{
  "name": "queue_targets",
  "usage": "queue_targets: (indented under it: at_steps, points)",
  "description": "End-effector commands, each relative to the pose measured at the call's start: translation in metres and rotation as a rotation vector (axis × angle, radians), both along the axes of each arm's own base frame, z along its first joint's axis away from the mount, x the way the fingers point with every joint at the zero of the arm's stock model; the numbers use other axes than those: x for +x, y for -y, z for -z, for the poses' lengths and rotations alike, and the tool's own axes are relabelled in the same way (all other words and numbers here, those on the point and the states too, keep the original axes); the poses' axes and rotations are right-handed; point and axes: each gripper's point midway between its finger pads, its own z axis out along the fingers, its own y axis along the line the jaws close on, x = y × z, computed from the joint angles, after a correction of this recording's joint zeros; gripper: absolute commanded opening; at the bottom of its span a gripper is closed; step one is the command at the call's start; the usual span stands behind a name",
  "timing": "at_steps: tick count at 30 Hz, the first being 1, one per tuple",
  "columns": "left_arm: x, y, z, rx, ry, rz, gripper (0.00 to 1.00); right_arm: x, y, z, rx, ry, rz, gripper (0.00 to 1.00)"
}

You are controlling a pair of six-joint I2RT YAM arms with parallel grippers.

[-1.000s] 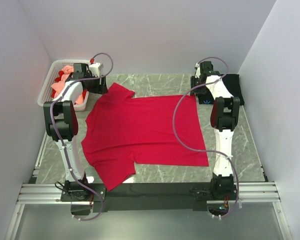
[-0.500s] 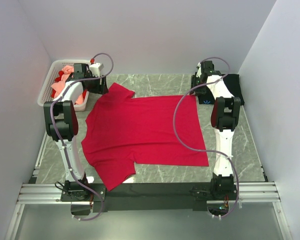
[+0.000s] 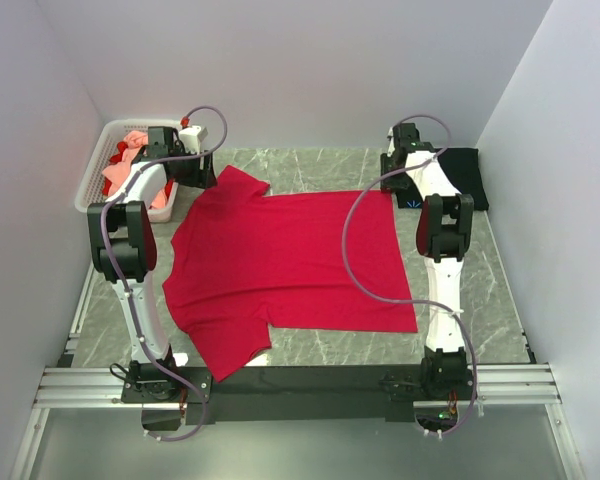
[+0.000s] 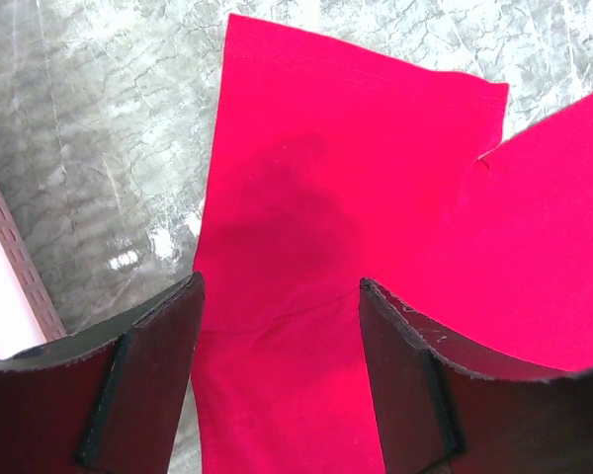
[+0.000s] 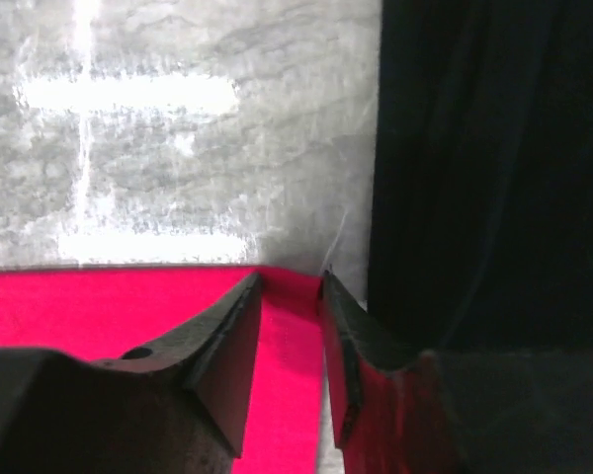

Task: Fold and stack the t-shirts
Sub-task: Flatten the tshirt out

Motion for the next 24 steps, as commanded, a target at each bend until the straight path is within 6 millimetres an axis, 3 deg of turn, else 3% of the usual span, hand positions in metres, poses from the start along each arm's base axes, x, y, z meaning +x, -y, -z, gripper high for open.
queue_targets:
  at_steps: [1,5,8,16,24]
  points:
    - [-0.002,-0.018,0.021,0.032,-0.054,-0.052,0.70,-0.006,-0.001,0.012,-0.020,-0.044,-0.010,0.37]
    - [0.002,-0.019,0.027,0.033,-0.068,-0.066,0.70,-0.008,-0.004,0.013,-0.004,-0.052,-0.015,0.26]
    - [0.009,-0.020,0.030,0.026,-0.071,-0.079,0.67,-0.008,-0.007,0.013,0.007,-0.051,-0.026,0.01]
    - [0.024,-0.019,0.050,0.058,-0.084,-0.083,0.59,-0.004,-0.007,-0.006,0.010,0.005,-0.045,0.00]
    - [0.024,-0.021,0.073,0.157,-0.107,-0.104,0.59,-0.002,-0.006,-0.018,0.007,0.036,-0.047,0.00]
